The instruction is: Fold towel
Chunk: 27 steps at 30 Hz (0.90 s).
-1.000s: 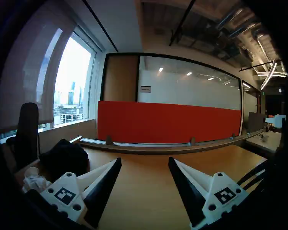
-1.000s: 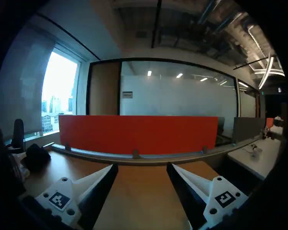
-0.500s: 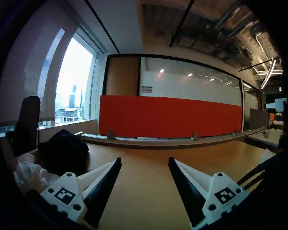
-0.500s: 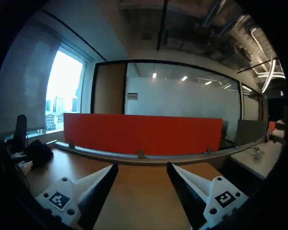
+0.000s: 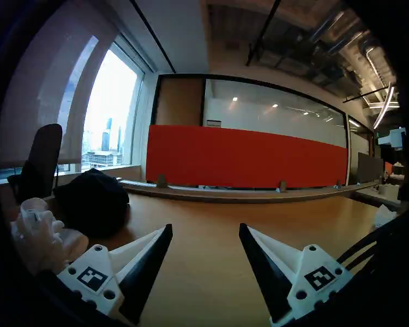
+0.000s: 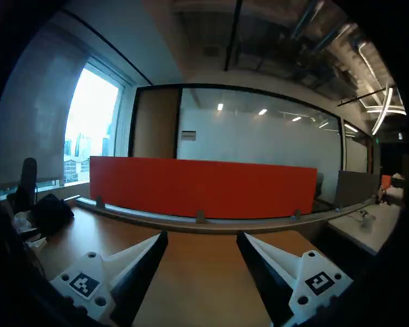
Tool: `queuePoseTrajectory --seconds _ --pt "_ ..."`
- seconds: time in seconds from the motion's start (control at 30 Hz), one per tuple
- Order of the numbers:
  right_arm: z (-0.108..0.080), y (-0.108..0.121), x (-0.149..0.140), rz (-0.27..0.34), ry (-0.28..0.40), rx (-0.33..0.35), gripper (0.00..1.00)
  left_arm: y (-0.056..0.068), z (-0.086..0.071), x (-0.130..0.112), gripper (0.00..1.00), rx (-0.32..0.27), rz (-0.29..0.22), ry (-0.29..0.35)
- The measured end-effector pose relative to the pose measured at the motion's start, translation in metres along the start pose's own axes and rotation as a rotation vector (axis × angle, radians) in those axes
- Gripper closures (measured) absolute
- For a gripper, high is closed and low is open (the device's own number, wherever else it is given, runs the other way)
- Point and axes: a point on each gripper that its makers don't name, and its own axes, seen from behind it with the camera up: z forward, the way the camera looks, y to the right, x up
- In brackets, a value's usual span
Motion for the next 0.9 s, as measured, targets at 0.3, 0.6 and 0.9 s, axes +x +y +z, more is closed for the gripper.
queuePoseTrajectory --seconds 0.3,0.6,0.9 --pt "0.0004 0.0051 -0.0035 -0.002 0.006 -0.005 0.02 -0.0019 -0.0005 -0.0088 0.1 0.008 0.036 0.001" --pt "0.0013 0.0067 -0.0027 -0.009 0.005 -0.003 0.02 -0.0012 -0.0022 -0.0095 0.1 0.017 0.058 0.003" --pt "0.001 0.0029 -0.0058 -0.013 0.0 0.011 0.02 -0.0017 -0.0038 -0.0089 0.1 0.024 0.073 0.011"
